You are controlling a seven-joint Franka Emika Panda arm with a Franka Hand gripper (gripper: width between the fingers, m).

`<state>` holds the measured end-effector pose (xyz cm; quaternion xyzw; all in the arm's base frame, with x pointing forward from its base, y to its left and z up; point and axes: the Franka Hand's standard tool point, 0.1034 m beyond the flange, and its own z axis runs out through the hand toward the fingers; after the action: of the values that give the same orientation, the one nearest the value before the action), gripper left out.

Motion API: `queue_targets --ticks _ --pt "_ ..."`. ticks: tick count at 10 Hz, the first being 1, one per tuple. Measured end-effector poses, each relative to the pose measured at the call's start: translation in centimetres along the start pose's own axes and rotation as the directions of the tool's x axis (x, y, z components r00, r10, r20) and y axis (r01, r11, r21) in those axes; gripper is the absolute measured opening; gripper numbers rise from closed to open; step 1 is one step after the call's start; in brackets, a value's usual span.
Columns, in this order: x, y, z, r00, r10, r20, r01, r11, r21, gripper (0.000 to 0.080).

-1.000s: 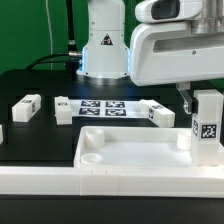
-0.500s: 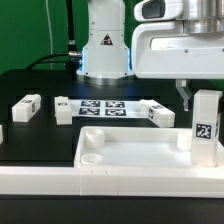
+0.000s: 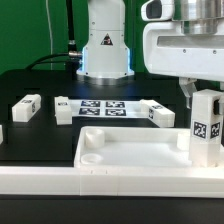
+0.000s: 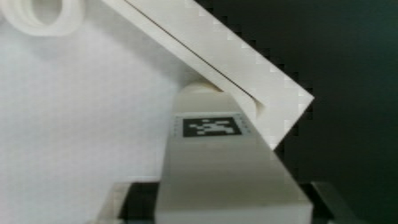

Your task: Assemble desk

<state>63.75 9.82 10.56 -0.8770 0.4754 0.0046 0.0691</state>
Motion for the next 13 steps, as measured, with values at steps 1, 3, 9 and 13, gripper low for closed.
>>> queue_targets --ticks 1,3,9,13 --pt "0.00 -0.01 0.02 1.000 -0.019 0.000 0.019 1.000 0.000 0.0347" --pt "0.02 0.00 0.03 0.994 -0.108 -0.001 0.108 0.994 0.000 0.0493" --pt "-0.34 0.01 0.47 0.729 -0.684 0.001 0.684 0.729 -0.040 0.0649" --pt "-0.29 -0.08 0.32 0.441 -0.897 0.038 0.897 0.439 -0.043 0.0649"
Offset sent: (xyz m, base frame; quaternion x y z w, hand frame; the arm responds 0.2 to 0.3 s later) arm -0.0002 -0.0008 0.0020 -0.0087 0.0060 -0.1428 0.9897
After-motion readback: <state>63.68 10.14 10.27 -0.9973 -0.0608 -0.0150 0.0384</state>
